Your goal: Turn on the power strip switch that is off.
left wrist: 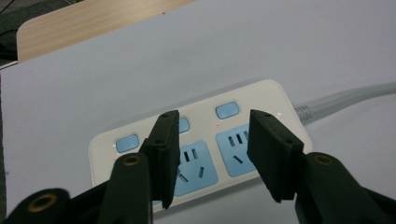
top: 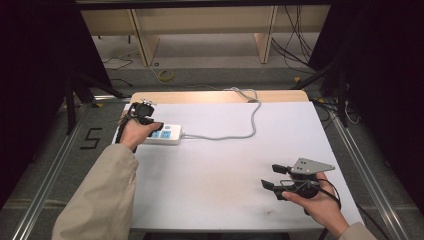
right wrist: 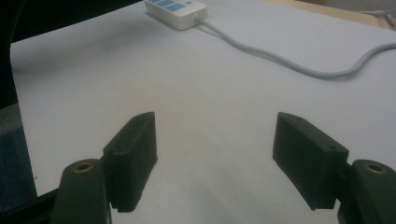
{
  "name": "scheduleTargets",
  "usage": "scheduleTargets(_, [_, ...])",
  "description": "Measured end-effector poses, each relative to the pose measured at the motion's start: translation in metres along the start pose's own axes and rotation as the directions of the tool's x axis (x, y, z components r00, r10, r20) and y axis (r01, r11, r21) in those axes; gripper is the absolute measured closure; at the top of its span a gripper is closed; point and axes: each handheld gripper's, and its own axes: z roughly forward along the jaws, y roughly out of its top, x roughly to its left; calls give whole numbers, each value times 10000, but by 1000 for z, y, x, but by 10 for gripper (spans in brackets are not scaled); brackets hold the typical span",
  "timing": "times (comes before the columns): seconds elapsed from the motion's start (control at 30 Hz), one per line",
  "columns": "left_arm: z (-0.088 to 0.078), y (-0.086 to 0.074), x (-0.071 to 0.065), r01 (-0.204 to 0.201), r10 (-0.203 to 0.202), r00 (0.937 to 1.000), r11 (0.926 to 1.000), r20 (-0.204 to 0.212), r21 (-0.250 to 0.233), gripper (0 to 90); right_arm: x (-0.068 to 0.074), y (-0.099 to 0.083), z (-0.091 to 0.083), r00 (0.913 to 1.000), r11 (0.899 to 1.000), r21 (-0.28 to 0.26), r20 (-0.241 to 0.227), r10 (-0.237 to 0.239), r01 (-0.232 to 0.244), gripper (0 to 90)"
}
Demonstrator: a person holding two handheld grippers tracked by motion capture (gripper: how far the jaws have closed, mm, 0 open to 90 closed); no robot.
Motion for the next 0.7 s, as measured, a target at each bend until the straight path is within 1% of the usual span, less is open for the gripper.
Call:
scheduleTargets(0.1, [-7, -4, -3, 49, -45, 9997, 9998, 251, -171, 471, 0, 0, 0, 10000, 10000, -24, 7, 26, -25, 308])
scheduleTargets(0.27, [-17, -15, -13, -182, 205, 9982, 9990, 566, -413, 399, 0, 0, 0, 10000, 10000, -13, 7, 19, -19, 308])
scheduleTargets(0.33, [-21, -21, -18, -245, 276, 9974, 9986, 664, -472, 387, 0, 0, 0, 10000, 10000, -13, 10, 22, -22, 307])
scheduleTargets(0.4, [-25, -26, -23, -311, 353, 9957, 9983, 857, -501, 372, 0, 0, 0, 10000, 10000, -13, 5, 24, -24, 307])
scheduleTargets(0.43, [-27, -29, -25, -405, 447, 9948, 9980, 913, -480, 367, 0, 0, 0, 10000, 10000, -16, 0, 30, -30, 306])
scheduleTargets(0.57, [-36, -40, -35, -696, 755, 9923, 9956, 987, -623, 362, 0, 0, 0, 10000, 10000, -44, 22, 27, -27, 306])
scheduleTargets(0.67, [-42, -47, -42, -951, 1027, 9898, 9924, 987, -783, 358, 0, 0, 0, 10000, 10000, -19, 12, 39, -39, 306])
scheduleTargets(0.7, [-43, -50, -44, -973, 1060, 9891, 9915, 1024, -859, 358, 0, 0, 0, 10000, 10000, -18, 12, 37, -37, 306])
